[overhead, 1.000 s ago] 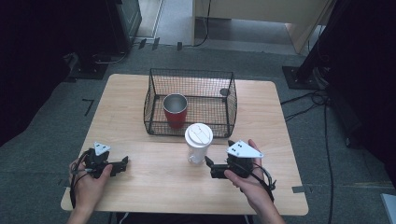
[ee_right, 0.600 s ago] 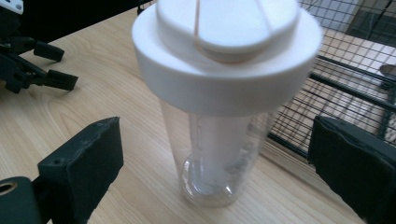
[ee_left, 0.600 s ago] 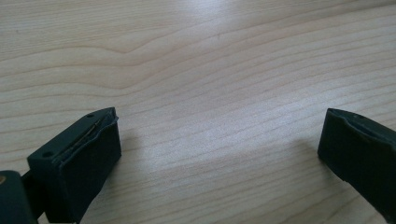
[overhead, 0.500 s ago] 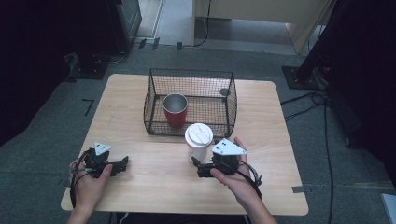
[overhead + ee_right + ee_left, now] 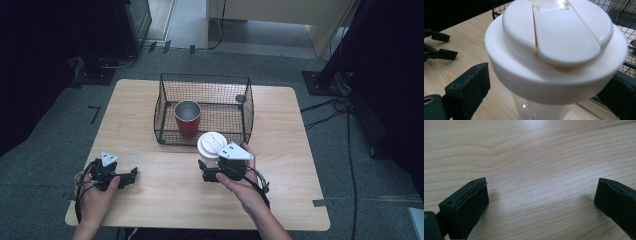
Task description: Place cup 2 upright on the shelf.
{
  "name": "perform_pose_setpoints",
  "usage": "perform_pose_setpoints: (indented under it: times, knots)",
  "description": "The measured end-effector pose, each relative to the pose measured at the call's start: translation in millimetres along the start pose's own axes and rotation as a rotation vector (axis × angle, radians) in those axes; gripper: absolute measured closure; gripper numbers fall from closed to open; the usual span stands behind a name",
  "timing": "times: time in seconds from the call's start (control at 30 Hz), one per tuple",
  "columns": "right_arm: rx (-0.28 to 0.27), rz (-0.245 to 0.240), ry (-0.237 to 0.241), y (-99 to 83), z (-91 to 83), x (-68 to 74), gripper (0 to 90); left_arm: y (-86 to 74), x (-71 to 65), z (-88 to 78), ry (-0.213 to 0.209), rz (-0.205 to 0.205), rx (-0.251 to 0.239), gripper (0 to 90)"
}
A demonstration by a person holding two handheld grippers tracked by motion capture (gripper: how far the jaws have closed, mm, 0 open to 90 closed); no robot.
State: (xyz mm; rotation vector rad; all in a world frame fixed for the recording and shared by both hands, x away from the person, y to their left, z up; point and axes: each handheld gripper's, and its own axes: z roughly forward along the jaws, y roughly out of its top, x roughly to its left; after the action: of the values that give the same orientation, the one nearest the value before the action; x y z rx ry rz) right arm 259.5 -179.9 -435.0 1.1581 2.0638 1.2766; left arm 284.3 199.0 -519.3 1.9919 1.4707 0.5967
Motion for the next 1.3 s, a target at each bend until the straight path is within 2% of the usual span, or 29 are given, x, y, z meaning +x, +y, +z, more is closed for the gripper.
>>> perform_pose_setpoints:
  times: [0.2,0.43,0.63,0.7,0.73,0.87,1.1,1.27,1.3]
  knots:
    - [-0.014,-0.017,-0.031,-0.1,6.6,1.8,6.0,0.0,-0.1,0.0,0.000,-0.002,-0.001,0.0]
    - [-0.039,-0.014,-0.055,0.4,13.7,2.6,6.0,0.0,0.0,0.0,0.000,-0.002,-0.001,0.0]
    - [-0.048,-0.017,-0.058,-0.2,18.2,2.8,6.0,0.0,0.0,0.0,0.000,-0.002,-0.001,0.0]
    - [-0.057,-0.027,-0.062,-0.6,18.8,2.9,9.4,0.0,0.0,0.0,-0.001,-0.003,-0.001,0.0]
    - [-0.077,-0.037,-0.081,-1.4,18.3,3.3,11.8,0.0,0.0,0.0,-0.001,-0.004,-0.002,0.1]
    - [-0.093,-0.029,-0.063,-3.2,17.6,3.0,15.2,-0.1,0.5,-0.2,-0.003,-0.003,-0.001,0.1]
    - [-0.123,-0.055,-0.070,-5.8,17.4,4.8,15.7,-0.2,1.1,-0.4,-0.008,-0.008,-0.005,0.1]
    - [-0.143,-0.035,-0.057,-7.8,16.8,3.6,15.8,-0.3,1.3,-0.4,-0.010,-0.007,-0.005,0.1]
    - [-0.161,-0.028,-0.052,-7.9,15.3,2.6,15.8,-0.3,1.2,-0.4,-0.008,-0.006,-0.004,0.1]
